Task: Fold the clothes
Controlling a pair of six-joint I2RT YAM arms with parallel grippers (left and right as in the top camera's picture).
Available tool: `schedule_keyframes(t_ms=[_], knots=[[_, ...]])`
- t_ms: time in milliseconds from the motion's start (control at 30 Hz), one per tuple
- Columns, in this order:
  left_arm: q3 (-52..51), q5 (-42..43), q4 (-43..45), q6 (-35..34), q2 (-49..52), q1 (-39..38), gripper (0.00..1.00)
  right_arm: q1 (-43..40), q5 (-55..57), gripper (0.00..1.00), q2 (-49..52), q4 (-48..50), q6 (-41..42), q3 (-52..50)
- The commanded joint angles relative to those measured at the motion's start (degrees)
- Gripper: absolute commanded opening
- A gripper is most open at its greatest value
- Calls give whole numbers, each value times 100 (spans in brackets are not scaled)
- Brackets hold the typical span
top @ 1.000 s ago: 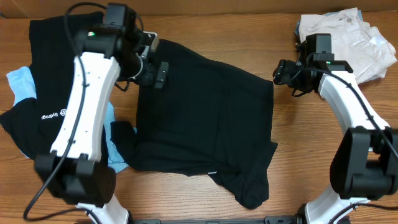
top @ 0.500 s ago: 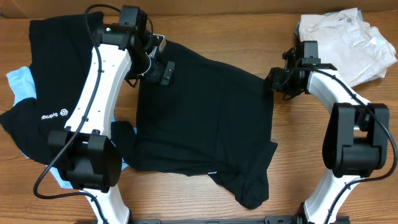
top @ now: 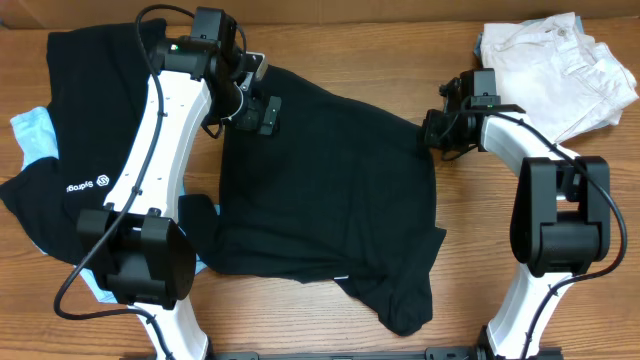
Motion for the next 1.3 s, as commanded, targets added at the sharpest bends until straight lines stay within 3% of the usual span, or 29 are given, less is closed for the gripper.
schedule_keyframes(t_ms=[0, 333, 467, 567, 900, 1100, 1267], knots=[[-9, 74, -24, 20, 28, -15, 100, -317, -17, 4, -133, -426, 223, 195], [-11, 72, 2, 26, 28, -131, 100, -1834, 483, 4, -2140, -2439, 1010, 542], [-317, 74, -2, 31, 28, -391, 100, -2144, 485, 84, -2688, -2935, 861, 542], [-774, 122, 0, 22, 28, -608, 100, -2144, 409, 100, -2914, -3042, 861, 544], [-2282, 229, 343, -164, 28, -1047, 94, -2144, 221, 100, -3263, -3143, 706, 542], [-2756, -122, 758, -656, 28, -1038, 88, -2133, 219, 87, -3263, -3108, 706, 542], [-3082, -214, 1397, -667, 28, -1038, 65, -2131, 223, 81, -3263, -3093, 704, 542]])
